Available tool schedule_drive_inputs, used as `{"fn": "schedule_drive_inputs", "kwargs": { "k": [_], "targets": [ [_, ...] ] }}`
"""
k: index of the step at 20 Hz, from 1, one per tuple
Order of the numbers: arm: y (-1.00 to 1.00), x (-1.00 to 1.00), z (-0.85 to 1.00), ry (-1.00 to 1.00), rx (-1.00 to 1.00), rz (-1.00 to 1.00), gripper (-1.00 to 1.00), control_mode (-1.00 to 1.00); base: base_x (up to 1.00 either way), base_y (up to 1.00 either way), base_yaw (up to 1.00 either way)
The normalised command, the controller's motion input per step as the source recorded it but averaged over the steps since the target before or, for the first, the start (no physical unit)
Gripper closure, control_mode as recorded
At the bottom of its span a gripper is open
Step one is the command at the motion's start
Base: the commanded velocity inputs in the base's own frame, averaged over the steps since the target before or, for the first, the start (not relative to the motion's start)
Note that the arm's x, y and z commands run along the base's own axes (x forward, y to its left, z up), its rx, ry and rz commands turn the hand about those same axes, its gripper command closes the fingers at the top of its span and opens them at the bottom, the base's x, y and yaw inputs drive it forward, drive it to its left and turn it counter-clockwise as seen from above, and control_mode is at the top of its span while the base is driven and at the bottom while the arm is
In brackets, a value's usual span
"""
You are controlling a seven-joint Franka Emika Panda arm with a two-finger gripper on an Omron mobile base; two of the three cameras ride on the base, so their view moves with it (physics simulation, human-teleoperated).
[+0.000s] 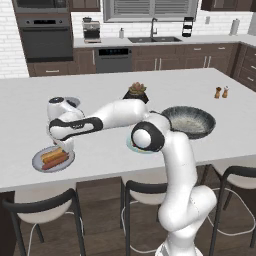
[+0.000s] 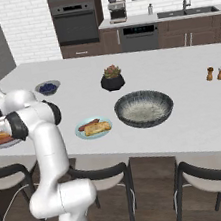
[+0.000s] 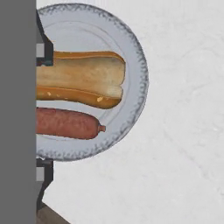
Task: Place one bun and one sausage from the bowl on each plate.
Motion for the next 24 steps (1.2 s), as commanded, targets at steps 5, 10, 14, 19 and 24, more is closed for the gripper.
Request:
{"fn": "schedule_drive_inputs", "kwargs": {
  "k": [5, 10, 14, 19, 24],
  "targets": [
    [-0.58, -0.62, 0.07, -0.04, 0.08, -0.02, -1.0, -1.0, 0.0, 0.0, 0.0],
    [-1.0, -1.0, 0.0, -0.21, 0.17, 0.0, -1.0, -1.0, 0.0, 0.0, 0.0],
    [-1.0, -1.0, 0.01, -0.22, 0.16, 0.0, -1.0, -1.0, 0.0, 0.0, 0.0],
    [-1.0, -1.0, 0.03, -0.24, 0.15, 0.0, -1.0, -1.0, 0.0, 0.0, 0.0],
    [-1.0, -0.98, 0.64, -0.31, 0.17, 0.0, -1.0, -1.0, 0.0, 0.0, 0.0]
  ]
}}
